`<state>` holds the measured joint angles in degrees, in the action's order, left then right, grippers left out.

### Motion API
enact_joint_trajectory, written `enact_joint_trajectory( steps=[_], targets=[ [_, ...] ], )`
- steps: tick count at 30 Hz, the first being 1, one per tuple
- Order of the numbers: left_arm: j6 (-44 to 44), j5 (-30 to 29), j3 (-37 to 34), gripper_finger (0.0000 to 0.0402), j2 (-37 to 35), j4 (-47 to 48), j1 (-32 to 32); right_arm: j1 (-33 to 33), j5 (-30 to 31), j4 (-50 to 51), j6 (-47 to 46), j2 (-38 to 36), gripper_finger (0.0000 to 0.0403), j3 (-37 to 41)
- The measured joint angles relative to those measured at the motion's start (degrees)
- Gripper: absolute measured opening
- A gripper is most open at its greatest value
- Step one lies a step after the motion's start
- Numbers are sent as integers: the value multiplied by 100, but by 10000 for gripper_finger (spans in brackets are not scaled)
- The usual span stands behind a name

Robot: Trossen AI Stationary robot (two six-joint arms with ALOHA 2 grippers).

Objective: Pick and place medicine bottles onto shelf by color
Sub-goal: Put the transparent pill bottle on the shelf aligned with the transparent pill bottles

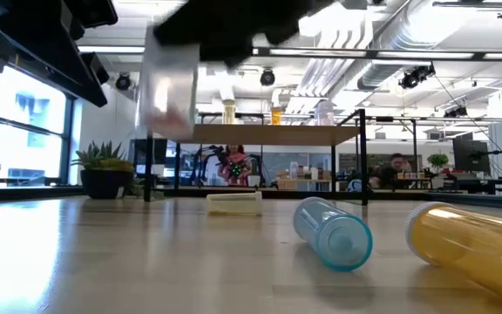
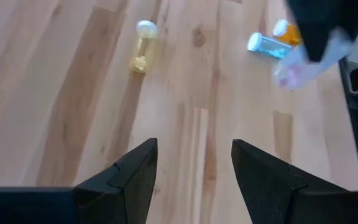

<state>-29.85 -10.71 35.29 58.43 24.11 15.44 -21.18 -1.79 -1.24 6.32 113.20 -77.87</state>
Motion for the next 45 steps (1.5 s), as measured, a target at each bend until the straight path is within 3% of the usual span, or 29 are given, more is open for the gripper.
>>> enact_joint_trajectory(
  steps=[18, 28, 35, 45],
  targets=[
    [151, -107, 0, 197, 0, -2, -2, 535, 2962, 989, 1168, -2081, 129, -4],
    [153, -106, 0, 197, 2, 5, -2, 1225, 4412, 1199, 1144, -3085, 129, -4],
    [161, -106, 0, 197, 2, 5, -2, 1821, 4754, 2508, 6, -3581, 130, -4],
    [245, -106, 0, 197, 0, 7, 0, 2347, 4931, 4656, -1913, -3588, 130, -4]
  ],
)
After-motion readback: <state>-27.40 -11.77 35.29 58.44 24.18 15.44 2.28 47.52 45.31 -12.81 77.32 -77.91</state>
